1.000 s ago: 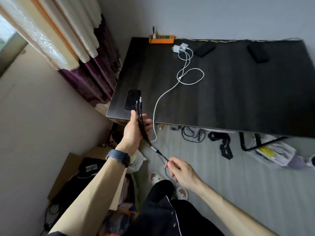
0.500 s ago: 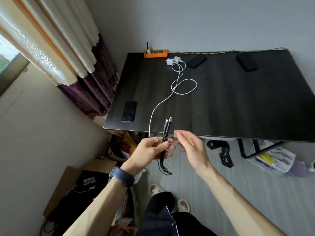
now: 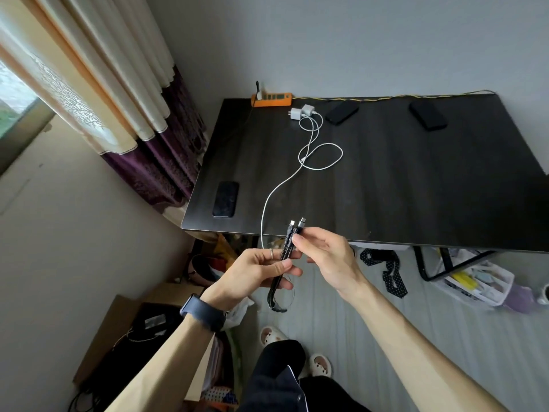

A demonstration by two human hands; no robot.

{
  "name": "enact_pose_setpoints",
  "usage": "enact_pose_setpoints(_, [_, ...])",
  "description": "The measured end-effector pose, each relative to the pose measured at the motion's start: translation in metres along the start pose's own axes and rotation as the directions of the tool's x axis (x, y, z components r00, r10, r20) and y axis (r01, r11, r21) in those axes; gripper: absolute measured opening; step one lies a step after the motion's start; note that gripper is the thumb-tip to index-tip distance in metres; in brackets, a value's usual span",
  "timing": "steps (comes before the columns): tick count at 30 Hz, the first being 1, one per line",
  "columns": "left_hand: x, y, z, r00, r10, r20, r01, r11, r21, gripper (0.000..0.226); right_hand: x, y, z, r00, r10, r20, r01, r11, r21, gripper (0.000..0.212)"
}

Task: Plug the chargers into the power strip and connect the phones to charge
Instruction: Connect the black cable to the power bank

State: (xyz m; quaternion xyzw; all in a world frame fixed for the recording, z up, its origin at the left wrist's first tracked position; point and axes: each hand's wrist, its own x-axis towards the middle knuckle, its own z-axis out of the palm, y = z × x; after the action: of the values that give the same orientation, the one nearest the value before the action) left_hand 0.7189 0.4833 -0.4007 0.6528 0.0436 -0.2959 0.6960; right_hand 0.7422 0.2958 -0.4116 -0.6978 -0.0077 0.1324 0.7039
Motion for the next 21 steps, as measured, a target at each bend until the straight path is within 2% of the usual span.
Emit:
enact_pose_setpoints(5, [-0.001, 0.000, -0.010, 0.999, 0.018, -0.050, -0.015, 0.998, 0.056, 0.029, 0.010, 0.005, 0.008, 1.000, -0.013, -0.027, 0.011, 0.998, -0.059, 0.012])
enact_pose_setpoints(12, [0.001, -0.011, -0.018, 0.963, 0.127, -0.237, -0.070, 0.970, 0.234, 0.010, 0.024, 0.016, 0.023, 0.999, 0.029, 0.038, -0.025, 0.994, -0.103, 0.014])
enact_pose_setpoints(15, [0.000, -0.019, -0.024, 0.944, 0.142, -0.298, -0.066, 0.966, 0.250, 0.018, 0.029, 0.023, 0.028, 0.998, 0.058, 0.018, -0.055, 0.988, -0.142, 0.015])
enact_pose_setpoints(17, [-0.001, -0.025, -0.030, 0.860, 0.214, -0.463, -0.073, 0.950, 0.303, 0.021, 0.035, 0.034, 0.030, 0.992, 0.114, -0.057, -0.124, 0.971, -0.206, 0.023])
enact_pose_setpoints(19, [-0.007, -0.029, -0.037, 0.717, 0.255, -0.649, -0.093, 0.958, 0.273, 0.020, 0.041, 0.049, 0.033, 0.969, 0.221, -0.112, -0.245, 0.926, -0.288, 0.027])
enact_pose_setpoints(20, [-0.012, -0.032, -0.044, 0.655, 0.260, -0.709, -0.077, 0.957, 0.280, 0.020, 0.043, 0.057, 0.036, 0.949, 0.301, -0.091, -0.314, 0.883, -0.350, 0.032])
enact_pose_setpoints(21, [-0.019, -0.036, -0.051, 0.623, 0.262, -0.737, -0.043, 0.952, 0.303, 0.020, 0.043, 0.064, 0.040, 0.917, 0.397, -0.036, -0.370, 0.812, -0.451, 0.039])
